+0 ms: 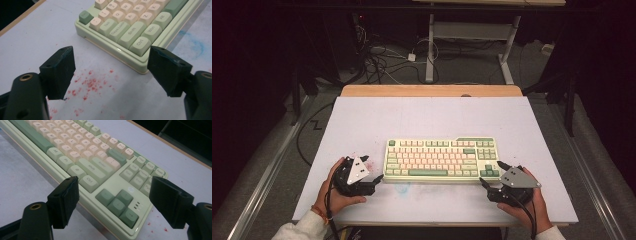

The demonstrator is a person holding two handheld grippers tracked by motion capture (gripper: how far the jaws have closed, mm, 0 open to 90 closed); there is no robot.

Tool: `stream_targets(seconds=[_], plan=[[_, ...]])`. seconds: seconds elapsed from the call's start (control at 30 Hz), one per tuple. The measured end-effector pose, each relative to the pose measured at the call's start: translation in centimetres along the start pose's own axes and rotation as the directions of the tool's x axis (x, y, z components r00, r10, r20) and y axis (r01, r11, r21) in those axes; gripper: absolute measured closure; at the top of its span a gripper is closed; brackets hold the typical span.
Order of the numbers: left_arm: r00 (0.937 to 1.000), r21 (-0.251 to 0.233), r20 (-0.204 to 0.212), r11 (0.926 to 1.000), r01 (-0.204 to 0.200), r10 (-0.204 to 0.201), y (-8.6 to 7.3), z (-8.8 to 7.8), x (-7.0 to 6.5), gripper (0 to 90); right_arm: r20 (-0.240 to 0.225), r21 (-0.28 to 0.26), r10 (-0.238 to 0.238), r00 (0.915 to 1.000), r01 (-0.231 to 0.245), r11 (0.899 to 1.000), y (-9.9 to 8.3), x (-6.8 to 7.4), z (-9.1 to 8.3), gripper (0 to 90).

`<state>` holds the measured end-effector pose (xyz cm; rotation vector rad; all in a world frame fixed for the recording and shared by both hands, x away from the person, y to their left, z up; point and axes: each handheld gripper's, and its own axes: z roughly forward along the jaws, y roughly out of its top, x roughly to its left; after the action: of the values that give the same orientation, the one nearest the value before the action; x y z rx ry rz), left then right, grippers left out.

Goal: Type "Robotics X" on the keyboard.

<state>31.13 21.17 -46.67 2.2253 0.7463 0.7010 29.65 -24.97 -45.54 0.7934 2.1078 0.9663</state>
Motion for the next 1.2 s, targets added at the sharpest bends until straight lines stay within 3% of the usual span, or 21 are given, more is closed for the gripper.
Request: stream_targets(seconds=[0.13,0.23,0.33,0.37,0.57,0.9,1.2], plan=[[0.9986,0.008,0.011,0.9987,0.051,-0.051,-0.6,-0.4,0.3,26.3,-0.002,0.003,-0.001,1.0000,0.001,1.000,0.0,0.1,0.1,24.3],[0.9970,0.012,0.022,0.9972,0.074,-0.074,-0.8,-0.6,0.6,36.8,-0.004,0.003,-0.004,1.0000,0.004,1.000,0.1,0.1,0.1,24.4],[0.9937,0.025,0.048,0.9946,0.101,-0.102,-0.8,-0.7,1.0,56.8,-0.005,0.005,-0.004,1.0000,0.004,1.000,0.1,0.2,0.1,24.4],[0.9932,0.037,0.037,0.9933,0.109,-0.111,-0.7,-0.7,1.1,64.7,-0.006,0.005,-0.004,1.0000,0.004,1.000,0.1,0.2,0.1,24.4],[0.9897,0.061,0.063,0.9903,0.125,-0.129,-0.5,-0.8,1.6,85.9,-0.004,0.004,-0.005,1.0000,0.005,1.000,0.1,0.2,0.1,24.3],[0.9892,0.077,0.111,0.9931,0.088,-0.096,0.6,-0.6,1.5,87.8,-0.002,0.007,-0.006,1.0000,0.006,1.000,0.0,0.1,0.2,24.3],[0.9849,0.093,0.160,0.9944,0.050,-0.064,3.3,1.1,1.0,87.7,-0.003,0.013,-0.006,1.0000,0.006,1.000,0.0,0.2,0.3,24.4]])
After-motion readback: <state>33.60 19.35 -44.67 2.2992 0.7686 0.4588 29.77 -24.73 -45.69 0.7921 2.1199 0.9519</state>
